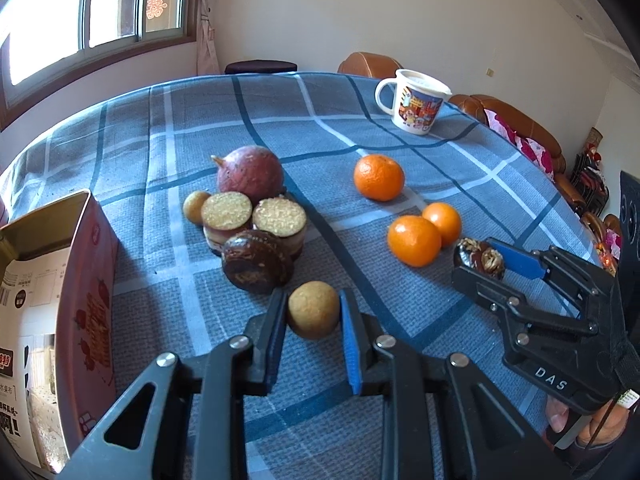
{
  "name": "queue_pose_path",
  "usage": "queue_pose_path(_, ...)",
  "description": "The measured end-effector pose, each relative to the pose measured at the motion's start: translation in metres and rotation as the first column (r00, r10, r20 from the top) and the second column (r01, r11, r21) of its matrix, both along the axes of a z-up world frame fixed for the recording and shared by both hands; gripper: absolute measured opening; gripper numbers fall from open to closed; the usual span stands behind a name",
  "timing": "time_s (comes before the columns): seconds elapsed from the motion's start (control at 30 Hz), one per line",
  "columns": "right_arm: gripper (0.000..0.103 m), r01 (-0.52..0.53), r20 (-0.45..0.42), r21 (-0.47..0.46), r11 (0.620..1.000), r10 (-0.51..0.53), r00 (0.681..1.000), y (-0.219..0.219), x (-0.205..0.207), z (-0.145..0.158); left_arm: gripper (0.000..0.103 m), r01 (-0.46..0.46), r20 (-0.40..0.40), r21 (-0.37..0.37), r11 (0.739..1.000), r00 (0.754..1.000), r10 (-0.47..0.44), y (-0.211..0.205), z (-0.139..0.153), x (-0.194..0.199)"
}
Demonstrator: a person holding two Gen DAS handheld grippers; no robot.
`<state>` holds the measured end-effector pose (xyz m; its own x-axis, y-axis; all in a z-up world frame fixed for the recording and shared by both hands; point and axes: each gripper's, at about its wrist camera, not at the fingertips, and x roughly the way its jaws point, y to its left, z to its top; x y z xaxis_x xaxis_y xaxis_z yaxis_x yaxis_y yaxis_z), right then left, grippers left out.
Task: Organize fruits
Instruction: 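Grasp the small tan round fruit with the left tool while the right tool grasps the brown wrinkled fruit, then carry the tan fruit in the left tool while the right tool carries the brown fruit toward the tin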
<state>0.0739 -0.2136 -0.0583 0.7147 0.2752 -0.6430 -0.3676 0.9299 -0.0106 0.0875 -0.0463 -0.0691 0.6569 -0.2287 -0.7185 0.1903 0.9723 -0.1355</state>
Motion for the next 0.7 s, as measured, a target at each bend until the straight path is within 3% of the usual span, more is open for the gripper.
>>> queue_pose_path(0.3, 0.046, -0.025, 0.062, 0.036, 0.999, 0.023, 0.998, -0.003, -0.009, 0.005, 0.027, -0.004, 0.091, 0.008, 1.000, 0.996, 0.004, -0.001, 0.011, -0.012)
queue_pose_path(0.7, 0.046, -0.034, 0.125, 0.049, 0.998, 0.027, 0.992, -0.003, -0.018, 0.009, 0.027, -0.022, 0.145, 0.005, 1.000, 0.989, 0.021, 0.000, 0.017, -0.020)
